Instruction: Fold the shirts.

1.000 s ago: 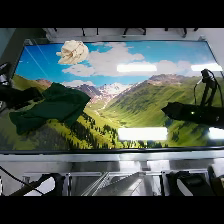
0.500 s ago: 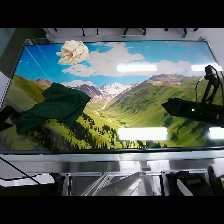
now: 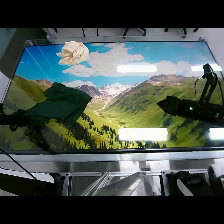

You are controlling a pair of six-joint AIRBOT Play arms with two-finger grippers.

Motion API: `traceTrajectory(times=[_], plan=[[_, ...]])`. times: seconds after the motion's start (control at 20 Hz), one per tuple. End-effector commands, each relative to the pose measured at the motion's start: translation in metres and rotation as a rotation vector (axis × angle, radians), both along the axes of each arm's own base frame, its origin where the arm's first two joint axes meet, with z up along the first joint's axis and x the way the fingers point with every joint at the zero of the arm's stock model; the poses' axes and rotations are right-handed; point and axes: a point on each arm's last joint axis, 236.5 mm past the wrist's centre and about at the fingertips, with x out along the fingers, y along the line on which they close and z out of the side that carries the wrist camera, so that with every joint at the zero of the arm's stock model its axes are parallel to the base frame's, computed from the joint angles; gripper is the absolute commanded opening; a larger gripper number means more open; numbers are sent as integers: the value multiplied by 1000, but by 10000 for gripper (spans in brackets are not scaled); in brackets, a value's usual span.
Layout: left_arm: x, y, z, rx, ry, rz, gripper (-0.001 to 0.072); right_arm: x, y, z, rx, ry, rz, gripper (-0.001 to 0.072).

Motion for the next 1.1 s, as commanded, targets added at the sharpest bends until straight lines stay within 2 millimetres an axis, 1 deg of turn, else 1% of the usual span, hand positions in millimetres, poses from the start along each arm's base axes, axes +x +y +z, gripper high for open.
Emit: traceTrajectory(times=[0.0,0.05,0.1,0.15,0.25,0.3,0.35,0.45,0.5,0.55,0.6,0.7,0.8,0.85,0.9,0.95,1.05], plan=[[25,-22,7,-3,-79,-68,10,-2,6,4,35,3,8,26],[36,-32,19,-12,-117,-71,10,-3,10,7,56,5,15,27],[48,-45,38,-28,-164,-78,10,-3,10,7,57,5,15,26],[58,-61,57,-42,-207,-98,10,-2,6,4,24,-5,16,27],[70,-101,99,-23,-279,-194,10,1,-7,-5,-54,-13,9,27],[74,-125,121,4,-318,-260,10,3,-14,-8,-92,-17,-2,27],[78,-150,143,23,-363,-317,10,4,-22,-12,-131,-22,-12,27],[78,-211,183,41,-443,-433,10,8,-40,-19,-221,-31,-37,27],[73,-250,198,33,-471,-507,10,10,-49,-21,-263,-36,-48,27],[64,-291,210,15,-491,-586,10,12,-58,-23,-305,-41,-60,27],[52,-330,217,-9,-498,-656,10,14,-67,-25,-346,-45,-73,26],[22,-412,223,-71,-495,-779,10,18,-95,-28,-438,-49,-124,26],[-12,-495,222,-121,-527,-894,10,21,-127,-28,-467,-36,-201,25],[-26,-533,220,-139,-560,-941,10,21,-144,-29,-477,-22,-243,24],[-43,-571,214,-163,-579,-967,10,18,-161,-31,-495,-4,-275,24],[-60,-602,206,-195,-571,-973,11,14,-180,-33,-515,14,-308,25],[-104,-658,184,-265,-524,-1024,10,5,-211,-35,-533,52,-383,25]])
